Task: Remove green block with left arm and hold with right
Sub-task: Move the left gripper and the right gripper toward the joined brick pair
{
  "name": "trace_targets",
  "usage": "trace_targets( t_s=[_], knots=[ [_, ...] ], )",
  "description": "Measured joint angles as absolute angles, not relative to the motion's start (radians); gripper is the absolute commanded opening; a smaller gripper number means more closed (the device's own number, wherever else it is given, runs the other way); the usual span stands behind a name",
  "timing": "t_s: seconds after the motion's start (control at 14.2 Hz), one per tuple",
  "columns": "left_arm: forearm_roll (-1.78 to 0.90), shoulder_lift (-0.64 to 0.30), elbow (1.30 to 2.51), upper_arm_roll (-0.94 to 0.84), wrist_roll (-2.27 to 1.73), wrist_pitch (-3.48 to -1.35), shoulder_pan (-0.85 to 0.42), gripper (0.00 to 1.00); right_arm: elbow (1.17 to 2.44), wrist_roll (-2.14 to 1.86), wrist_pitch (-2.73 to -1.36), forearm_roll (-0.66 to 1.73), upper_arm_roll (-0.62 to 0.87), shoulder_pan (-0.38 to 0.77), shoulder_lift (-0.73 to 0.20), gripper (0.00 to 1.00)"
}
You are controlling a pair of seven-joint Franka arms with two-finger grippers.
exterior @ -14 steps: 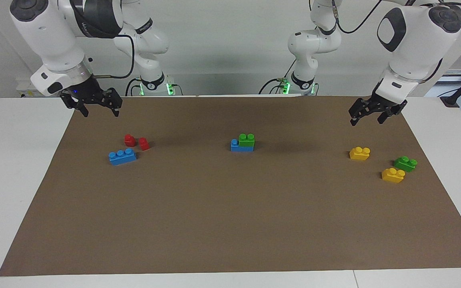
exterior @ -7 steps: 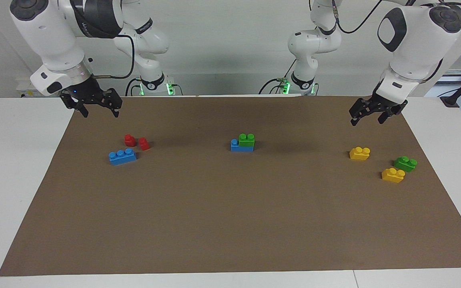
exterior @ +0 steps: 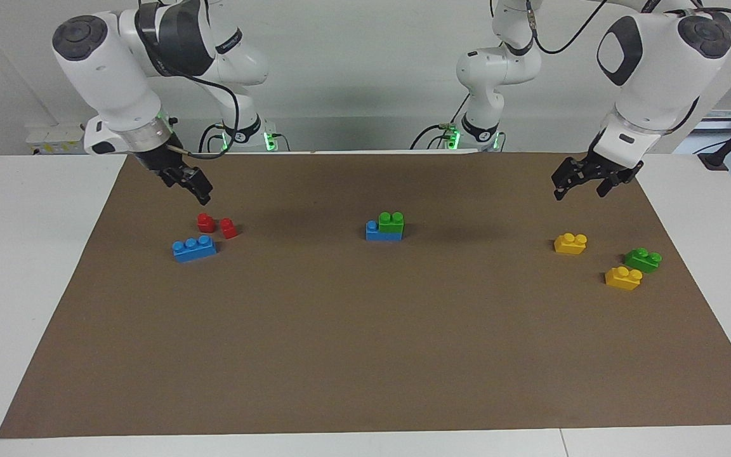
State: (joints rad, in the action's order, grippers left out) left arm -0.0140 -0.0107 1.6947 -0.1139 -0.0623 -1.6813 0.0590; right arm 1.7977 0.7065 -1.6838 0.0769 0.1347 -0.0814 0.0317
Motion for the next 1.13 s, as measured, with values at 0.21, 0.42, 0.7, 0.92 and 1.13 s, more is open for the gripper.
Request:
trace_targets(
  t_s=[0.21, 0.42, 0.7, 0.92, 1.13],
  knots=[
    [-0.018, -0.008, 1.709, -0.118, -0.146, -1.673, 0.057, 1.0, 1.869, 0.865, -1.687, 0.168, 0.137, -0.047, 0.053, 1.0],
    [-0.021, -0.004, 1.718, -0.128, -0.297, -1.658, 0.039, 1.0, 1.921, 1.129, -1.751, 0.275, 0.137, -0.022, 0.077, 1.0],
    [-0.023, 0.01, 1.74, -0.132, -0.634, -1.652, -0.055, 1.0, 1.951, 1.383, -1.845, 0.302, 0.138, 0.048, 0.066, 0.98],
    [-0.033, 0.02, 1.757, -0.134, -0.868, -1.652, -0.128, 1.0, 1.969, 1.462, -1.9, 0.34, 0.138, 0.075, 0.032, 0.97],
    [-0.065, 0.026, 1.762, -0.135, -1.073, -1.652, -0.174, 1.0, 2.003, 1.532, -2.004, 0.38, 0.138, 0.12, 0.005, 0.97]
  ],
)
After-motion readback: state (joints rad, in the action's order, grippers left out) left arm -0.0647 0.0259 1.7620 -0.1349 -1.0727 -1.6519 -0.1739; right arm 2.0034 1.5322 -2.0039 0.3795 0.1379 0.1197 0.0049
